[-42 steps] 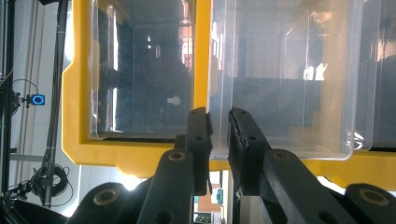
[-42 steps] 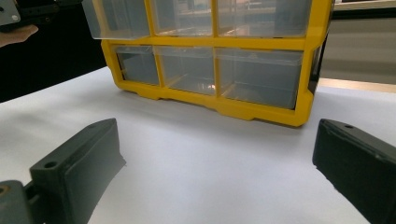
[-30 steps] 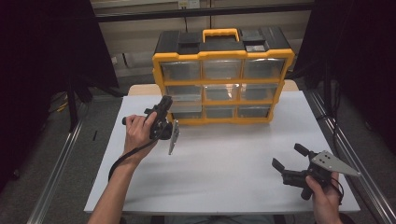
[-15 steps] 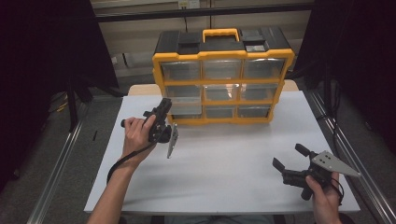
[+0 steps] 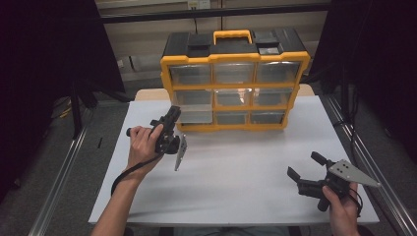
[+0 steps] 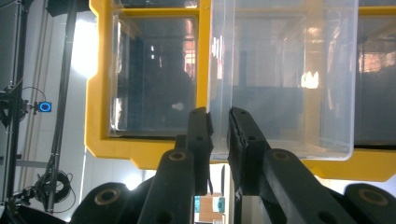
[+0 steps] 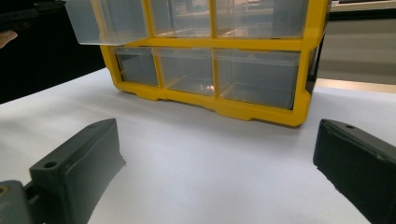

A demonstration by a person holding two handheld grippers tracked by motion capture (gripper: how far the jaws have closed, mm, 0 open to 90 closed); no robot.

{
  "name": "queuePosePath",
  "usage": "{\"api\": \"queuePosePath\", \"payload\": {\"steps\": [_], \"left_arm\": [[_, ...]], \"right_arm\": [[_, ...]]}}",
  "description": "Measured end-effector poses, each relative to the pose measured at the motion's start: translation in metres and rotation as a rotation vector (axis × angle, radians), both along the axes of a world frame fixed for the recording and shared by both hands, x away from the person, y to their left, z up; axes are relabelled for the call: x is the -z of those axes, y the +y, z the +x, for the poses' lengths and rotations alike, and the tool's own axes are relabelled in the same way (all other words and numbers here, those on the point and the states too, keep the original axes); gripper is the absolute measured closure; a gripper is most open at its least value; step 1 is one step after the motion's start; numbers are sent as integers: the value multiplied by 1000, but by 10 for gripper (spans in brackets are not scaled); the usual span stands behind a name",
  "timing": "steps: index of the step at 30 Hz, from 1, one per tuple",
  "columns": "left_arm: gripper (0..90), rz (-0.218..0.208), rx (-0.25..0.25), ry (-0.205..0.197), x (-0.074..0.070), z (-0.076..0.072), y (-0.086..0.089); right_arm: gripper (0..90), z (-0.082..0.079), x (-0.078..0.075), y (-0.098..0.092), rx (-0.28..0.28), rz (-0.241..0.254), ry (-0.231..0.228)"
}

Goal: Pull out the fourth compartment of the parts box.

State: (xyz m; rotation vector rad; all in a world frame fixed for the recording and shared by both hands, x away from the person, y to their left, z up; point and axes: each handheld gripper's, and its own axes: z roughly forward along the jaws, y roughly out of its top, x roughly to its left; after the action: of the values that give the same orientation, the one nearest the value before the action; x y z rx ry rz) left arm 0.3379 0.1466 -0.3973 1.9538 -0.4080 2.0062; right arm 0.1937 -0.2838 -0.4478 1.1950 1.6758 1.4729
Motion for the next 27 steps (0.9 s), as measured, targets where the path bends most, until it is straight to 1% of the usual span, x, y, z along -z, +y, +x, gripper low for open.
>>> {"api": "queuePosePath", "payload": {"steps": [2, 3, 4, 7, 9, 10, 11, 14, 15, 16, 17, 18, 19, 20, 21, 22, 23, 27], "left_arm": [[798, 1, 10, -7, 0, -1, 0], [798, -12, 9, 1, 1, -1, 0], [798, -9, 2, -8, 0, -2, -1], [798, -5, -5, 3, 0, -4, -1], [798, -11, 5, 5, 2, -4, -1], [797, -3, 5, 3, 1, -5, -1], [798, 0, 8, -9, 1, -6, 0], [798, -1, 12, 3, 0, -9, 1], [798, 2, 15, -5, -1, -10, 1], [798, 1, 22, -4, -2, -10, 2], [798, 0, 20, 2, -2, -11, 2], [798, 0, 21, -4, -2, -11, 2], [798, -1, 19, 0, -2, -12, 2], [798, -7, 13, 4, -1, -12, 2], [798, -3, 26, -3, -1, -12, 2], [798, 3, 26, -4, -1, -13, 2], [798, 1, 21, 3, -1, -14, 3], [797, 6, 22, 7, -1, -16, 4]], "right_arm": [[7, 0, 0, 1, 2, 7, -2], [7, 1, 0, 1, 2, 7, -2], [7, 1, 0, 0, 2, 6, -2], [8, 1, 0, 0, 3, 5, 0], [7, 1, 0, 0, 3, 6, -1], [7, 1, 0, 0, 2, 6, -1], [7, 0, 0, 0, 2, 6, -2], [7, 1, 0, 0, 2, 6, -1], [8, 1, 0, 0, 0, -1, -2], [7, 0, 0, 0, 3, 7, -2], [7, 0, 0, 0, 2, 6, -1], [8, 1, 0, 0, 0, 5, -2], [7, 1, 0, 1, 0, 6, -3], [8, 1, 0, 0, -1, -5, -4], [7, 1, 0, 0, -1, -4, -4], [8, 1, 0, 0, -1, -4, -3], [8, 1, 0, 0, -2, -4, -3], [7, 1, 0, 0, 3, 6, -2]]}}
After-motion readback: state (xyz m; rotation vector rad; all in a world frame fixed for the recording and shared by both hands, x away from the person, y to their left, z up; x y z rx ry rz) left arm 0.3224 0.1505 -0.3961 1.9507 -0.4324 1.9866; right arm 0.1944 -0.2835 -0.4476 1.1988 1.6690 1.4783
